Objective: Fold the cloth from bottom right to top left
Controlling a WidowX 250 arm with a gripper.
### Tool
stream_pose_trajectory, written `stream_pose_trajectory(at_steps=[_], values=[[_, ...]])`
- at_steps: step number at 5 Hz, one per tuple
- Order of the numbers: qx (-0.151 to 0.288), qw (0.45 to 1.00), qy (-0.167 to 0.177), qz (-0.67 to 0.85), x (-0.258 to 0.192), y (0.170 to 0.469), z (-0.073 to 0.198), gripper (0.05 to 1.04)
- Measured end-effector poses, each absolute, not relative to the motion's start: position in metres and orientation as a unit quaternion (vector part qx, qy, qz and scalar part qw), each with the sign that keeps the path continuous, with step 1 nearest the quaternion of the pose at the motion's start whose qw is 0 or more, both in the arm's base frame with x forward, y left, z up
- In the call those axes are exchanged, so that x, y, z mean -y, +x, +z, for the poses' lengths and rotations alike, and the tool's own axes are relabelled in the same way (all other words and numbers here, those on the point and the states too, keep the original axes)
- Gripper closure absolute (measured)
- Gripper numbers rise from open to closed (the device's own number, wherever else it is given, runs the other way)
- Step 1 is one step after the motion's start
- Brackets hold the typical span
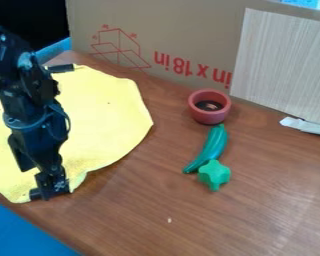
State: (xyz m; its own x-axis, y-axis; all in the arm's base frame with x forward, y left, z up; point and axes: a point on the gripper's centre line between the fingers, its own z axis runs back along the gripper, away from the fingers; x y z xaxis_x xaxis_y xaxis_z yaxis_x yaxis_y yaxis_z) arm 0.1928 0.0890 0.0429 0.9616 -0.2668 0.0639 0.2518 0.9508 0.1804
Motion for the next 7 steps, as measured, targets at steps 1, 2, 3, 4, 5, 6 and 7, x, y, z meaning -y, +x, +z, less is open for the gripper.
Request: stream_pose_trajectory(at_steps=[1, 2, 3, 4, 5, 6, 7], values=[[0.040, 0.986, 0.100, -0.129, -0.089, 0.198, 0.035, 0.083], [0.014, 0.987, 0.100, -0.123, -0.093, 0.206, 0.025, 0.083], [-0.012, 0.988, 0.081, -0.128, -0.093, 0.211, 0.021, 0.083], [-0.045, 0.988, 0.041, -0.143, -0.095, 0.211, 0.016, 0.085], [-0.063, 0.987, 0.014, -0.149, -0.093, 0.208, 0.014, 0.173], [-0.062, 0.987, 0.007, -0.146, -0.095, 0.209, 0.016, 0.434], [-0.060, 0.987, 0.006, -0.148, -0.095, 0.209, 0.016, 0.733]])
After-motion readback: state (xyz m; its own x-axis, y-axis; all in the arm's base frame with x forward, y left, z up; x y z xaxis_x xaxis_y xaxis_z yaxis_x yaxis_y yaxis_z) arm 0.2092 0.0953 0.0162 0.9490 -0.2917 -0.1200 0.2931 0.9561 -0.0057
